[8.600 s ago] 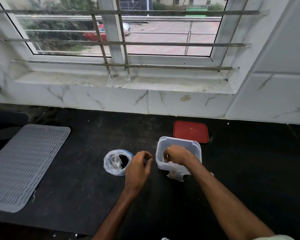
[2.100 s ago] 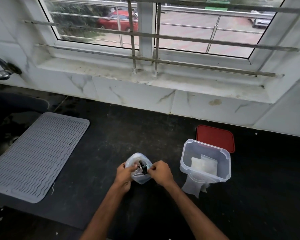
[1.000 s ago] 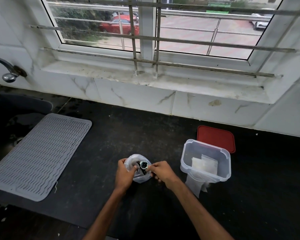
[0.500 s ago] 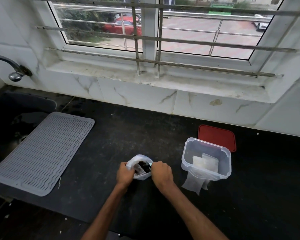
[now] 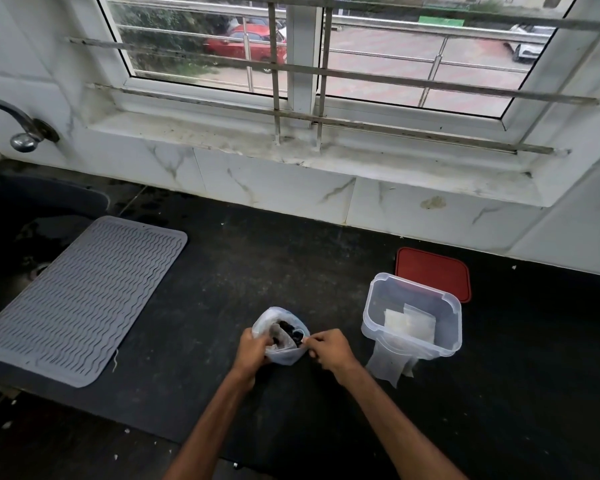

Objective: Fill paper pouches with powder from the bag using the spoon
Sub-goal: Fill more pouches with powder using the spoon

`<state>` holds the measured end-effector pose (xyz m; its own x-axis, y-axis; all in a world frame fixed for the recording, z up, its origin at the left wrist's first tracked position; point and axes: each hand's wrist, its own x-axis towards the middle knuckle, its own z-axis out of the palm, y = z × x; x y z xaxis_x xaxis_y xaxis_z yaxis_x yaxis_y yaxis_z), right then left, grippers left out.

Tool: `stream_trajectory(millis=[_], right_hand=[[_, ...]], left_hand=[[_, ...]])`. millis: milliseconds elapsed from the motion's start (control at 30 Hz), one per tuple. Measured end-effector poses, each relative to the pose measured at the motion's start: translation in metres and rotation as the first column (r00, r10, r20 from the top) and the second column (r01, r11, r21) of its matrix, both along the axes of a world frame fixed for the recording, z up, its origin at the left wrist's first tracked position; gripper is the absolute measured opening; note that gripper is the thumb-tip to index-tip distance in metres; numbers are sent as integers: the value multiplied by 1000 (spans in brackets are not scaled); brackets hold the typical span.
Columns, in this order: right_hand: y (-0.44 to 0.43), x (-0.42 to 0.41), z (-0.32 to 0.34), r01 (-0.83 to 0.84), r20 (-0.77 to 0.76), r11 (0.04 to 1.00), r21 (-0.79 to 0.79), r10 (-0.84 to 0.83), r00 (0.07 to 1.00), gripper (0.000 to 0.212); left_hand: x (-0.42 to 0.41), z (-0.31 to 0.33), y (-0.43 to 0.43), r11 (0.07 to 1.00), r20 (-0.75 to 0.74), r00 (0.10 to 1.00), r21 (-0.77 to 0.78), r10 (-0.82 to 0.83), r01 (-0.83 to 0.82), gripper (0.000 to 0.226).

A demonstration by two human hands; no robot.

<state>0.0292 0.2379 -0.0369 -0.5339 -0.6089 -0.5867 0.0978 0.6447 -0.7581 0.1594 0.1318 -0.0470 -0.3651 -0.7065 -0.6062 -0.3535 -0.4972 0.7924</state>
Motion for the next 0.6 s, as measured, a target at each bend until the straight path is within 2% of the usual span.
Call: stream_trajectory(millis=[100, 167, 200, 300, 433, 500, 600], right_hand=[[2, 1, 4, 5, 42, 999, -39, -3, 999, 22], [3, 1, 7, 3, 76, 1000, -31, 0, 997, 21], [3, 0, 9, 5, 97, 1000, -28, -2, 995, 20], [6, -3, 18, 33, 173, 999, -30, -27, 985, 18], [4, -6, 27, 86, 247, 995, -42, -73, 966, 19], [3, -7, 28, 56, 194, 996, -70, -42, 980, 20], [3, -8, 28, -65, -8, 997, -40, 65, 998, 19]], left_hand=[[3, -5, -3, 1000, -3, 1000, -26, -6, 6, 19], [4, -8, -4, 999, 9, 1000, -32, 12, -11, 36], [4, -7, -4, 999, 22, 1000, -48, 15, -14, 37], [3, 7, 2, 987, 67, 997, -158, 31, -20, 28], [2, 16, 2, 950, 103, 995, -311, 6, 26, 38], [1, 21, 1, 927, 109, 994, -373, -5, 46, 42], [1, 26, 1, 908, 120, 992, -409, -40, 86, 47]])
